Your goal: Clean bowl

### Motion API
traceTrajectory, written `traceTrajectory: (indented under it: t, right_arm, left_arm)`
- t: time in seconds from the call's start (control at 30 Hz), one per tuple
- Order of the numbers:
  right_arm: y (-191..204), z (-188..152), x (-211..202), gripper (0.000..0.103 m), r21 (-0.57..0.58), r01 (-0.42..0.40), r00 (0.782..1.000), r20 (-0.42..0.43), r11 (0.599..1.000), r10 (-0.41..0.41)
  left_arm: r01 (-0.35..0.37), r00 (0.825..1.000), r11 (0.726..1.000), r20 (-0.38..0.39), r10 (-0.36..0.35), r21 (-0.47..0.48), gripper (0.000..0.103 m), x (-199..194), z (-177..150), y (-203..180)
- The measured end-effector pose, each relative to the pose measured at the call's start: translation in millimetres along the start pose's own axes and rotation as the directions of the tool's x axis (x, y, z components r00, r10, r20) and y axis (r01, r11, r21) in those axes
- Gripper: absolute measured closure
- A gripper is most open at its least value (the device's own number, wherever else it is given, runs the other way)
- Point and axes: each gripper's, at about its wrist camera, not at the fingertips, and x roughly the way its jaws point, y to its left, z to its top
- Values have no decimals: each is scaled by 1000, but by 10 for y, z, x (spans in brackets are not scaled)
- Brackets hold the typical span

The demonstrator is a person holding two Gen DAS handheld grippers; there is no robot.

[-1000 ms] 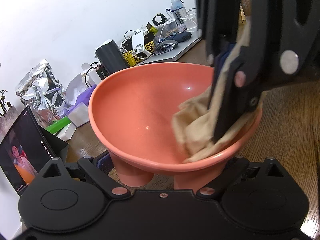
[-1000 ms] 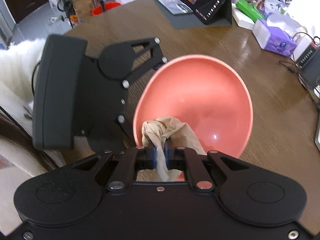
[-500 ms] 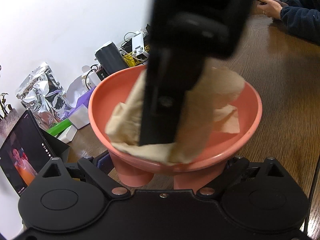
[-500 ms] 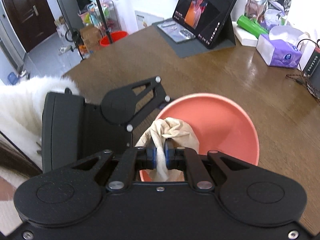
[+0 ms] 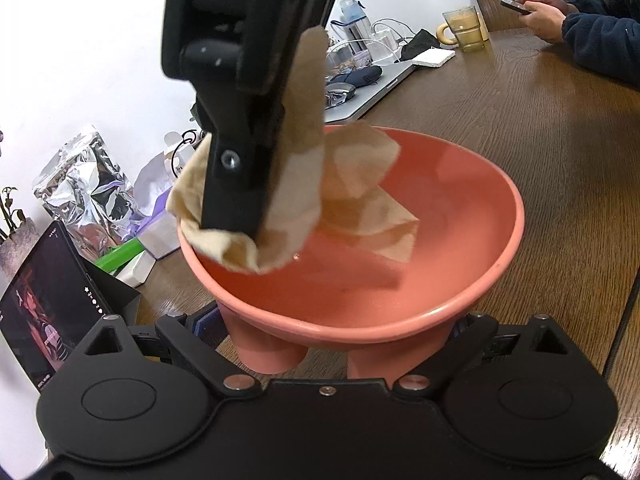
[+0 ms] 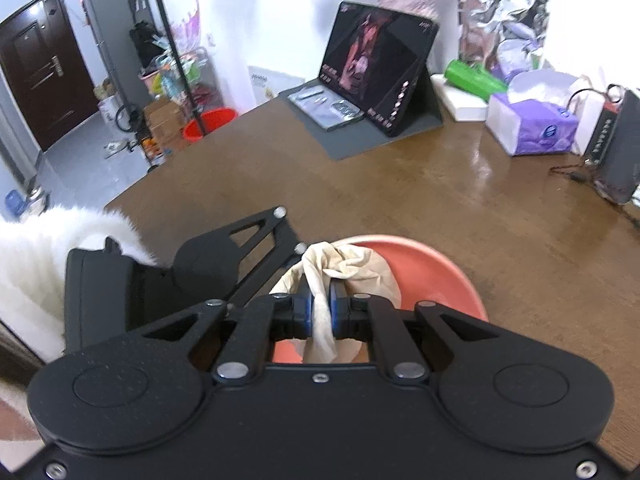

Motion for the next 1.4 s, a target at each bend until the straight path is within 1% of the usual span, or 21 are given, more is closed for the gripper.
traceTrajectory:
  t: [0.27,0.43,0.57,0.73,0.87,1.07,1.4]
  right_arm:
    - [-58,5,-80,94,24,84,996,36,996,-85]
    - [-121,-17,-98,94,47,131,991,31,990,-133]
    - [-161,-40,-106,94,53,169,985,8,984,-170]
    - [-186,-63,-102,94,38,223,974,-42,974,-222]
    - [-169,-97,-136,94,-9,272,957,-108,962,-271]
    - [-77,-115,-67,94,-123,310,920,-213,943,-331]
    - [49,-192,-37,94,-244,295,874,-322,924,-364]
  left_arm:
    - [-3,1000,1000,1,3,2,8,28,-2,44]
    - [-5,1000,1000,2,5,5,8,24,-5,49]
    - [-5,1000,1000,5,5,7,8,24,-15,54]
    - [-7,1000,1000,7,7,12,8,23,-25,58]
    - [-8,1000,1000,8,7,13,8,26,-23,55]
    - [-8,1000,1000,10,7,17,8,26,-32,67]
    - [-13,1000,1000,8,13,17,8,22,-6,51]
